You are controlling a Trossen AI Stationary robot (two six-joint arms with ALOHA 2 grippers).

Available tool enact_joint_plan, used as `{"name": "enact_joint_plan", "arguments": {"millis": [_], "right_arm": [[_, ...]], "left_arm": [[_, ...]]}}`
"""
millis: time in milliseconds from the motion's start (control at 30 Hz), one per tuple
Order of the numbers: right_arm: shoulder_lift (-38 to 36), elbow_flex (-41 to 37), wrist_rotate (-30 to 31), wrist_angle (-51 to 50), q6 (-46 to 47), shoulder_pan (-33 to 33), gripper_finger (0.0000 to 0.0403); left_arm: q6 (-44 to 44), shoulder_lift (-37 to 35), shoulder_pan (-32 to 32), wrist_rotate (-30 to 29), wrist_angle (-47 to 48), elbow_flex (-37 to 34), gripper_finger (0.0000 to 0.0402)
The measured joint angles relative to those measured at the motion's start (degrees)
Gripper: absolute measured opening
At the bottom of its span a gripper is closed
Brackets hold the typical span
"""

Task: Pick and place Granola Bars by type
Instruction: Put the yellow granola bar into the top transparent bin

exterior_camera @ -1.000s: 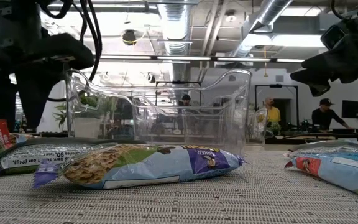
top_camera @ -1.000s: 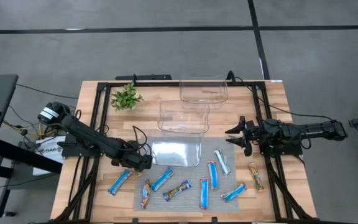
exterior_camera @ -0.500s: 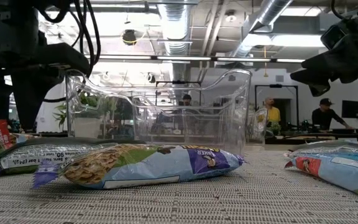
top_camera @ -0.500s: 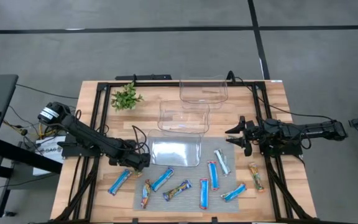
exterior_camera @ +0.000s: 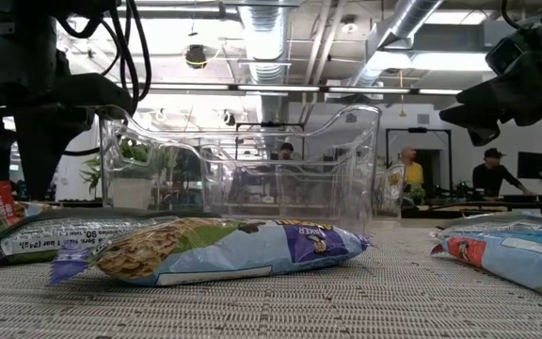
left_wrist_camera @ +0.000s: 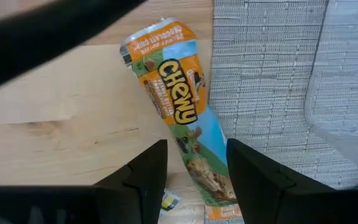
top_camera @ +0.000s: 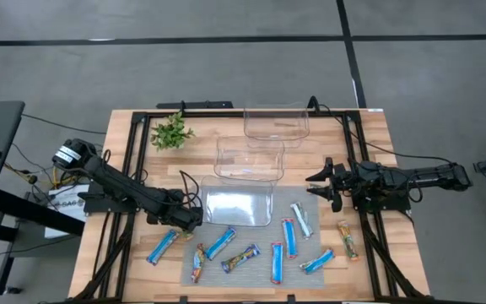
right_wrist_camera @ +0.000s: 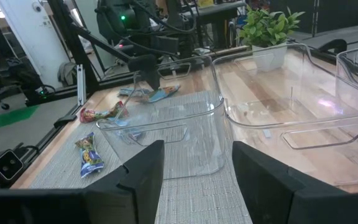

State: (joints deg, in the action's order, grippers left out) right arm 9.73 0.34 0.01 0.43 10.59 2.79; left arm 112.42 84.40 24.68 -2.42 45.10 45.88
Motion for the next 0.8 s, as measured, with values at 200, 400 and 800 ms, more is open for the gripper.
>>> {"name": "enact_joint_plan", "arguments": {"millis": [200,400,800], "right_arm": [[0.0,0.0,0.0,0.0,0.0,0.0,0.0184],[0.0,0.0,0.0,0.0,0.0,0.0,0.0184],[0.0,0.0,0.0,0.0,0.0,0.0,0.0184]], "left_arm": [[-0.4,1.0,0.2,-0.5,-1.5,0.1,0.0158],[-2.2,-0.6,0.7,-1.8,-1.8,0.2,0.0158],[-30.3,-8.7,5.9,-9.4,5.3,5.3,0.0158]]}}
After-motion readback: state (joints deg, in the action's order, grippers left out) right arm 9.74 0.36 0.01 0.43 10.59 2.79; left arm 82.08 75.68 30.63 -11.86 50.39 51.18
